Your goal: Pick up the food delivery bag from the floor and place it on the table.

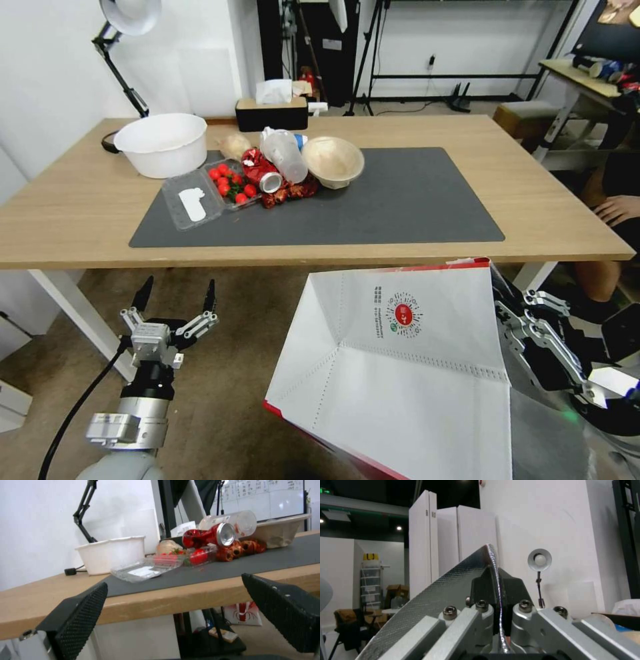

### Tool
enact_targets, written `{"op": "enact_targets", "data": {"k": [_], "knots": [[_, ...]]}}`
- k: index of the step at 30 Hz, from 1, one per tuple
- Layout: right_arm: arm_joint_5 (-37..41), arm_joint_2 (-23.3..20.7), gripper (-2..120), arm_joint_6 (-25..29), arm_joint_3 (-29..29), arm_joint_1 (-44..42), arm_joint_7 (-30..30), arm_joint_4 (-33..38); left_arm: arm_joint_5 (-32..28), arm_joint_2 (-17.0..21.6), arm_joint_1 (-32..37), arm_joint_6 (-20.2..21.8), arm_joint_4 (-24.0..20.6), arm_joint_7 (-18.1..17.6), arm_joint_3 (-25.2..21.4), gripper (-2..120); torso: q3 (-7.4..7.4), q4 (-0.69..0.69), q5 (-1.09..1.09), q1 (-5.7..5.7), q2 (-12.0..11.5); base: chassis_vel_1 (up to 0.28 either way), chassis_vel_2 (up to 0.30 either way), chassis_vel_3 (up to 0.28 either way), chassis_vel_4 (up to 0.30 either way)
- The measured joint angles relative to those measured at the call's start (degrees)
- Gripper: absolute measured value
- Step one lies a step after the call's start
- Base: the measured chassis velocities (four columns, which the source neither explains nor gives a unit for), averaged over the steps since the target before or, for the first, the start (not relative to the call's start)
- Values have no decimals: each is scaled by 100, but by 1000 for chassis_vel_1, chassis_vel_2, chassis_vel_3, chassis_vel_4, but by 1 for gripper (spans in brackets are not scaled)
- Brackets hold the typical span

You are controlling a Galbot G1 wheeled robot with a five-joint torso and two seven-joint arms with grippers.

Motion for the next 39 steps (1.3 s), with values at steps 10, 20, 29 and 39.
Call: {"op": "enact_targets", "data": {"k": [10, 20, 29, 39], "knots": [[7, 3, 0, 9, 23, -11, -16, 1, 13, -13, 3, -20, -2, -2, 16, 100, 130, 0, 0, 96, 226, 0, 0, 0, 0], [11, 9, 0, 10, 21, -14, -42, 1, 20, -6, -1, -48, 25, -34, 15, 100, 275, 0, 0, 194, 468, 0, 0, 0, 0], [1, 23, 0, 10, 14, -19, -74, 5, 14, -5, -6, -105, 66, -65, 22, 100, 427, 0, 0, 307, 731, 0, 0, 0, 0], [-2, 31, 0, 10, 17, -19, -103, -3, -150, 17, -18, -314, 95, 79, 27, 100, 546, 0, 0, 393, 938, 0, 0, 0, 0]]}}
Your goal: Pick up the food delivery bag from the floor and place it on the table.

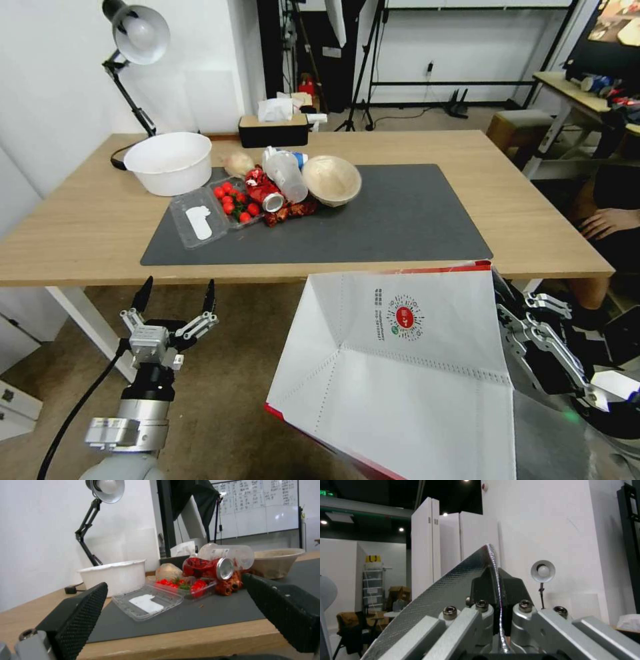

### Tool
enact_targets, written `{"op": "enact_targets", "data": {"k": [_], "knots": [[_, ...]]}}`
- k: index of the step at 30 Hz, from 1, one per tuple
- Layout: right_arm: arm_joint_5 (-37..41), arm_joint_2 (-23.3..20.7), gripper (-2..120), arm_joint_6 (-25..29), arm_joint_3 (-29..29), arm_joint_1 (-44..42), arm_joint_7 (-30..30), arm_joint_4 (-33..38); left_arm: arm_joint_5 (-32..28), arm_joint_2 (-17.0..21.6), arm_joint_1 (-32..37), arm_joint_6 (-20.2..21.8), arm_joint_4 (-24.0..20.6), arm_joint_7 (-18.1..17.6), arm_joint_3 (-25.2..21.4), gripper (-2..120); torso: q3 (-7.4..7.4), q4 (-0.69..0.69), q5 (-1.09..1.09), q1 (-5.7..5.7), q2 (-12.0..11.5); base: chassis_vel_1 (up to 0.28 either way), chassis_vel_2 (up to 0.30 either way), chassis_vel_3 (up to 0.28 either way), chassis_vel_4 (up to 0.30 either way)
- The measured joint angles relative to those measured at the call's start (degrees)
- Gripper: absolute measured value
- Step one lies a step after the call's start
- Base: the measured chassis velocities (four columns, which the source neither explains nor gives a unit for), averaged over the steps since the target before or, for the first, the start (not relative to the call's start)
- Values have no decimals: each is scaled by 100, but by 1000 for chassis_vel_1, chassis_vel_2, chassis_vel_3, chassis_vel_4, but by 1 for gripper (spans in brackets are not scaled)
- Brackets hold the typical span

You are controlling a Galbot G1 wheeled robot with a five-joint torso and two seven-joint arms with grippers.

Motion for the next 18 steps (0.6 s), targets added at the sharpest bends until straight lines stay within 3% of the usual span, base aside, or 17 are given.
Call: {"op": "enact_targets", "data": {"k": [18], "knots": [[64, -23, 0, -3, -4, 62, 0, -27, 83, 15, 9, -15, -36, -52, -17, 100, -15, 0, 0, -9, -27, 0, 0, 0, 0]]}}
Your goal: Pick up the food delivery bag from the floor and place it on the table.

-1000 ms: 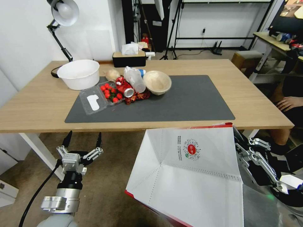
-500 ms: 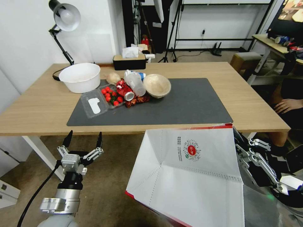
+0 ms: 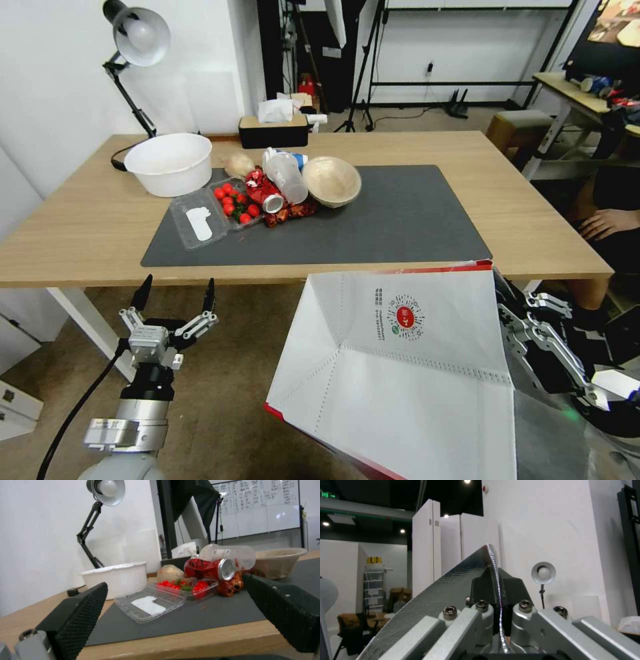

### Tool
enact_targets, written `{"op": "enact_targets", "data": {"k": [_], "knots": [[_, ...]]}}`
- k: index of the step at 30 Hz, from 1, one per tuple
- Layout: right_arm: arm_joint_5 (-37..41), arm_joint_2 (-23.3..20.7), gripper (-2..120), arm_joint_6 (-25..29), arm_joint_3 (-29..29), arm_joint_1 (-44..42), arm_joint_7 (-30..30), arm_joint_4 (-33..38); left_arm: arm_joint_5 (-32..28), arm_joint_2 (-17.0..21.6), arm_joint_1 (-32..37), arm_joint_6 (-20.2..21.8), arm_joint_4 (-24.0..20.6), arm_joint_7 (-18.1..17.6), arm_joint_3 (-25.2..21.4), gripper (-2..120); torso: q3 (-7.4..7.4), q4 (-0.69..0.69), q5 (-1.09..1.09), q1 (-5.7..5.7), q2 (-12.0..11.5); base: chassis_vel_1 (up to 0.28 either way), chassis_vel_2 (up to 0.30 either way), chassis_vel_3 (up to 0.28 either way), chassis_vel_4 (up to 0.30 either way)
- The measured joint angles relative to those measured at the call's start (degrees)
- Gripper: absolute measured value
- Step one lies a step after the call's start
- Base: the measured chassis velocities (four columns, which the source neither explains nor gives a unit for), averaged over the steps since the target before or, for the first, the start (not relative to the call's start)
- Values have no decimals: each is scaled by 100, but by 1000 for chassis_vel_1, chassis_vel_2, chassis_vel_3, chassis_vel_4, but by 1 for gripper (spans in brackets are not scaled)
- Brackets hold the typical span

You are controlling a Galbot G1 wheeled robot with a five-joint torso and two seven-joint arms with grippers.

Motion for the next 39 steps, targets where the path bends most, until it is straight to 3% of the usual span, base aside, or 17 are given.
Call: {"op": "enact_targets", "data": {"k": [11, 18, 22, 31, 39], "knots": [[114, -12, 0, 74, -27, 53, 205, 51, 84, -28, -17, 1, 21, -81, 17, 100, -10, 0, 0, -7, -17, 0, 0, 0, 0], [372, -101, 0, 279, -111, 172, 775, 184, 134, -50, -6, -2, 11, -90, 19, 100, -15, 0, 0, -12, -26, 0, 0, 0, 0], [568, -189, 0, 515, -210, 292, 1387, 313, 232, -76, -4, -2, 8, -170, 38, 100, -18, 0, 1, -13, -31, 0, 0, 0, 0], [802, -347, 0, 716, -213, 442, 2068, 520, 254, -66, 17, 5, -33, -190, 48, 100, -21, 0, 0, -15, -35, 0, 0, 0, 0], [1033, -510, 0, 1053, -301, 746, 3277, 532, 350, -65, 44, 37, -78, -250, 76, 100, -23, 0, 1, -16, -39, 0, 0, 0, 0]]}}
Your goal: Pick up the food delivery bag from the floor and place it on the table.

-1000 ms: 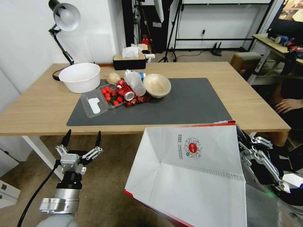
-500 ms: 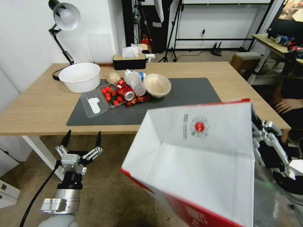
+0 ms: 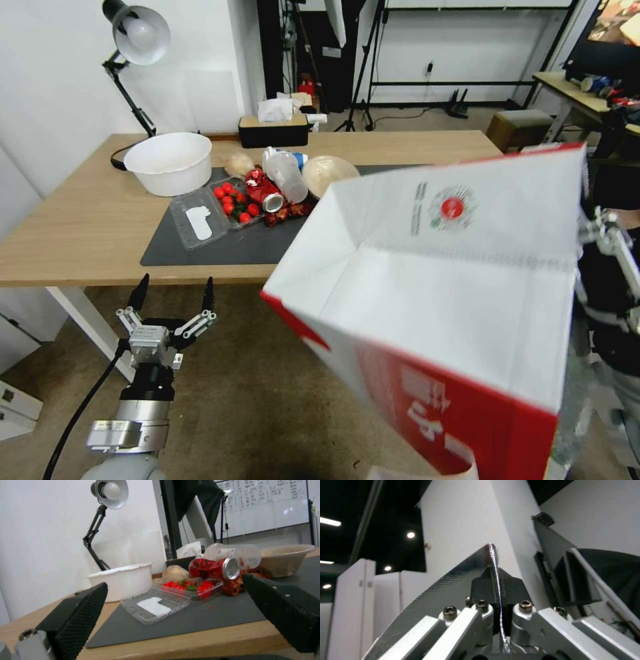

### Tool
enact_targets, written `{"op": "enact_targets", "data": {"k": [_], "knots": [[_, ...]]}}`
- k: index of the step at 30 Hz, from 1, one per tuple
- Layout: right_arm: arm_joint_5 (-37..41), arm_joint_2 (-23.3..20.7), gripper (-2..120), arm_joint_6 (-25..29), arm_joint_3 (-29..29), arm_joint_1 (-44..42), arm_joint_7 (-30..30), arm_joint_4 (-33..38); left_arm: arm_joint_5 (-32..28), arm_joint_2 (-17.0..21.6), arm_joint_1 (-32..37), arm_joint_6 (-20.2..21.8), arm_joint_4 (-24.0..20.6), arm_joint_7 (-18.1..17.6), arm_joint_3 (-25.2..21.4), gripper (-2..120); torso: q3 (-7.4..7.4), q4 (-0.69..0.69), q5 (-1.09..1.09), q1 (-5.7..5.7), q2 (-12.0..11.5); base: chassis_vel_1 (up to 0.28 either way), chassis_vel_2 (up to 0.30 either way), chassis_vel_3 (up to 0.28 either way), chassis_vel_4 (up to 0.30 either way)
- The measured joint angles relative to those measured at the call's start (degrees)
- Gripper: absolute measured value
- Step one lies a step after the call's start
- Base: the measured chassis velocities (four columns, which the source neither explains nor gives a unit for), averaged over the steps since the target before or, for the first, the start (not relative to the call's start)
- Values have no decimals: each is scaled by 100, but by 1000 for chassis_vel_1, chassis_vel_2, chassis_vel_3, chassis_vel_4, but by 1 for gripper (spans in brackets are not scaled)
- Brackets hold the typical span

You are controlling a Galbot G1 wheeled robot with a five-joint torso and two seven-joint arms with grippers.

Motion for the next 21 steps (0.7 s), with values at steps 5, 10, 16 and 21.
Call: {"op": "enact_targets", "data": {"k": [5, 10, 16, 21], "knots": [[17, -91, 0, 59, -38, 159, 415, 0, 36, -12, 23, -1, -20, -6, 13, 100, -1, 1, 0, 0, -1, 0, 0, 0, 0], [24, -238, 0, 91, -47, 384, 957, 0, 118, -45, 63, -5, -75, -7, 54, 100, -2, 0, 0, -1, -2, 0, 0, 0, 0], [150, -593, 0, 92, -27, 788, 1643, -1, 213, -106, 97, -20, -128, -2, 105, 100, -2, 0, 0, -2, -3, 0, 0, 0, 0], [243, -814, 0, 80, -65, 1056, 2066, -48, 264, -141, 118, -34, -147, 3, 119, 100, -3, 0, 0, -2, -4, 0, 0, 0, 0]]}}
